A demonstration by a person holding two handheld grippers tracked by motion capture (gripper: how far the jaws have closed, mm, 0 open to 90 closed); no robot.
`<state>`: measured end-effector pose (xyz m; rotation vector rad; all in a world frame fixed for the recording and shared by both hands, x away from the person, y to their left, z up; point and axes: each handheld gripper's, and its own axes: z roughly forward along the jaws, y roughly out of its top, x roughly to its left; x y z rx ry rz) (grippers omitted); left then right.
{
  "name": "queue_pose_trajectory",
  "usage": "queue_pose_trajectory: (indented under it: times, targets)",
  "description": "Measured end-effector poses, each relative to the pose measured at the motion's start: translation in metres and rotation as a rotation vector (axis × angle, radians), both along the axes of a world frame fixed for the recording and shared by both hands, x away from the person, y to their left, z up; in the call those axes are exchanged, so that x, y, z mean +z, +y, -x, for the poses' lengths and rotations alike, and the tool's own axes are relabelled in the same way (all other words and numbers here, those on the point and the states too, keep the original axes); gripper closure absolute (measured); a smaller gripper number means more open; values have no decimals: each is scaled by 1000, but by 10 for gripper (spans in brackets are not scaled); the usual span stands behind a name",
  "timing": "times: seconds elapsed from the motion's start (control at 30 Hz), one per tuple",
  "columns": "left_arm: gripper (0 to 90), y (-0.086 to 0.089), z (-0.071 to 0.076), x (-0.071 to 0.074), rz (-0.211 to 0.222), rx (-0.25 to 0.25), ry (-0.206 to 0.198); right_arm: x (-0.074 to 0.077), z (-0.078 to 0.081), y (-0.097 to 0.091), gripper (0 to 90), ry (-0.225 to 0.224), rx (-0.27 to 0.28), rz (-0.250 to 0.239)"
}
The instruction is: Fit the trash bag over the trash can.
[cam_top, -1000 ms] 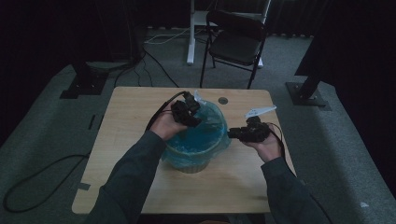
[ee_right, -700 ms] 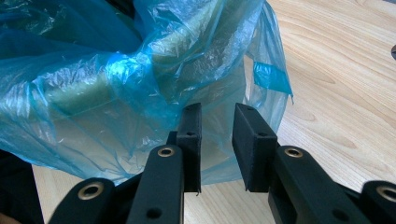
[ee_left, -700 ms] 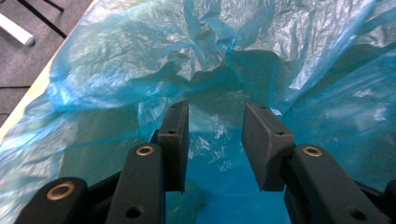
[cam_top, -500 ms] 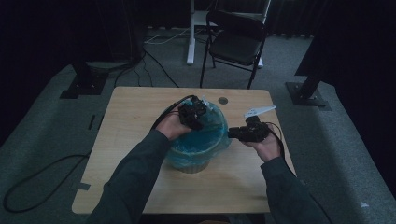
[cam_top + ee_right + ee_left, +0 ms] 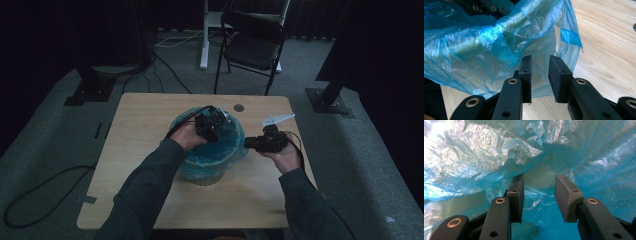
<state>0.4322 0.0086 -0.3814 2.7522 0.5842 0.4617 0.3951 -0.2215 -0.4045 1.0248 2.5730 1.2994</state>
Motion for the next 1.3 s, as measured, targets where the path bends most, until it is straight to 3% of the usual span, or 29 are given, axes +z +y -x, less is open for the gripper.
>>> queue_pose_trajectory:
  times: [0.3, 0.67, 0.93, 1.3]
  targets:
    - [584, -3, -1, -6, -44, -3, 16, -1, 0, -1, 726, 2, -2, -1]
    - [557, -4, -1, -6, -49, 0, 5, -2, 1, -1, 723, 2, 0, -3]
    - [557, 8, 3, 12, 54, 14, -23, -2, 1, -3, 723, 4, -6, -6]
    - [556, 43, 12, 40, 199, 62, -112, -3, 1, -3, 721, 2, -3, -5]
